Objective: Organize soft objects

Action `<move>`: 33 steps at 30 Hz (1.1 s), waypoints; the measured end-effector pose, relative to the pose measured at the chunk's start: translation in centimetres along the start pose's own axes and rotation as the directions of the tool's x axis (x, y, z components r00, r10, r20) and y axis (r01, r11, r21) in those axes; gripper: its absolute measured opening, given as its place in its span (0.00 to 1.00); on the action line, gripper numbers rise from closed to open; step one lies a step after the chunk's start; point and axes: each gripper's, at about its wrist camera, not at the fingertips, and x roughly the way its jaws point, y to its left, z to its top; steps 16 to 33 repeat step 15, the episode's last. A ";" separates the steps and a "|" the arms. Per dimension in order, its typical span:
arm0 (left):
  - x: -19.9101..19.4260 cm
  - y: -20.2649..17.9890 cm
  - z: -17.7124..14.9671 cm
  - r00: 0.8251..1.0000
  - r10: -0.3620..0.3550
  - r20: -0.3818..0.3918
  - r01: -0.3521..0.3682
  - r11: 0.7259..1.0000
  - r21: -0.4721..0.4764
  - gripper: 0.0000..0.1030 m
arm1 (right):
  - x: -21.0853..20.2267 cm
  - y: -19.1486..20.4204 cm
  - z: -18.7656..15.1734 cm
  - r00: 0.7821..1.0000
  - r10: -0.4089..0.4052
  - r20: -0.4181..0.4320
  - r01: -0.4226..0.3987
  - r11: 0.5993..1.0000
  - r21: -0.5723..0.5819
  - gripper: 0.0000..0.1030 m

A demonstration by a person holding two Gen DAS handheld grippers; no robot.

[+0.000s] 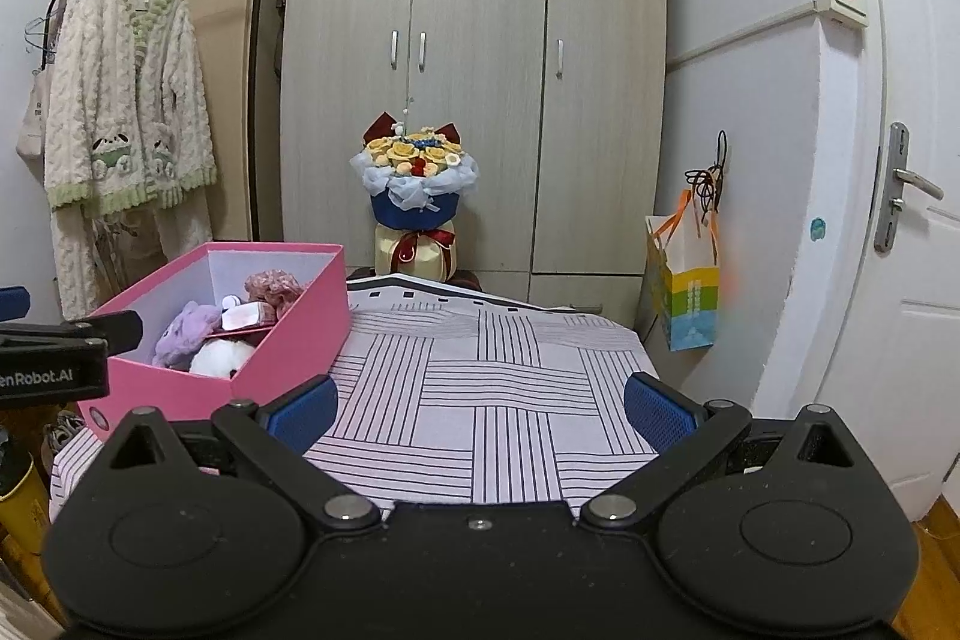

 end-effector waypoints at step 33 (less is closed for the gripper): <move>0.4 0.6 0.0 1.000 0.012 -0.007 -0.012 0.999 -0.039 1.00 | 0.6 -0.8 -0.4 1.000 -0.021 -0.015 0.021 1.000 0.014 1.00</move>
